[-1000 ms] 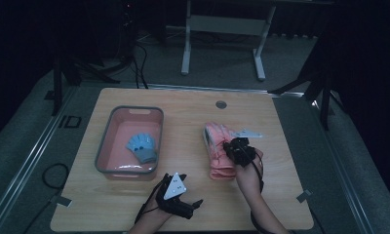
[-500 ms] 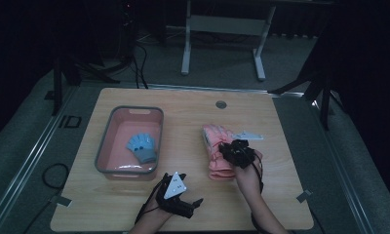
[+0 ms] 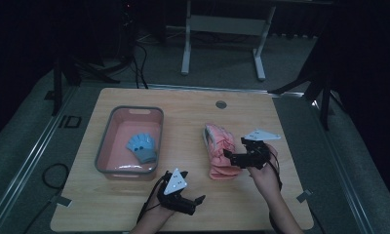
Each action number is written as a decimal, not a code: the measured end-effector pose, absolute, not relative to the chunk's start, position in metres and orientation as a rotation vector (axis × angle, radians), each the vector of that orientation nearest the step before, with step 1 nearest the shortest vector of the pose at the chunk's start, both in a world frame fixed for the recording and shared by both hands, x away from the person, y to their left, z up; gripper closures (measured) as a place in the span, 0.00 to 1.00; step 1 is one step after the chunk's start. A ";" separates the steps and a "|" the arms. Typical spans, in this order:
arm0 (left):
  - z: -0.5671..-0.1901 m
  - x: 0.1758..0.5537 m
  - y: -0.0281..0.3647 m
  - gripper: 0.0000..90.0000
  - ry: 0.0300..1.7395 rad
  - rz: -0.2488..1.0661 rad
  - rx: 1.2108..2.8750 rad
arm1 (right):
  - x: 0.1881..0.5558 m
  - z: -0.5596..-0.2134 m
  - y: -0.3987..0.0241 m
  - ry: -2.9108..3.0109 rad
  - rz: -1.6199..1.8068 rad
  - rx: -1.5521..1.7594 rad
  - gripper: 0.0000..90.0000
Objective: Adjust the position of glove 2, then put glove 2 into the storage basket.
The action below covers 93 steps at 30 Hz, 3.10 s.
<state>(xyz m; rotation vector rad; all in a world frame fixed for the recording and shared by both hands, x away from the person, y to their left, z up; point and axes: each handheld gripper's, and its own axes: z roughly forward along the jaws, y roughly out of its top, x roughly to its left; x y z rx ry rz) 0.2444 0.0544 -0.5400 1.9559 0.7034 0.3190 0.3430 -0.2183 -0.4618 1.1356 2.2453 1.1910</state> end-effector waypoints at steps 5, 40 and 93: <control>-0.526 0.248 0.052 0.02 0.755 0.287 1.944 | 0.342 -0.463 -0.236 2.174 1.171 1.061 0.14; -0.503 0.382 -0.012 0.43 1.106 0.207 2.007 | 0.380 -0.491 -0.245 2.350 1.185 1.190 0.59; -0.438 0.382 0.040 0.77 1.049 0.031 1.993 | 0.376 -0.440 -0.188 2.337 1.284 1.278 0.88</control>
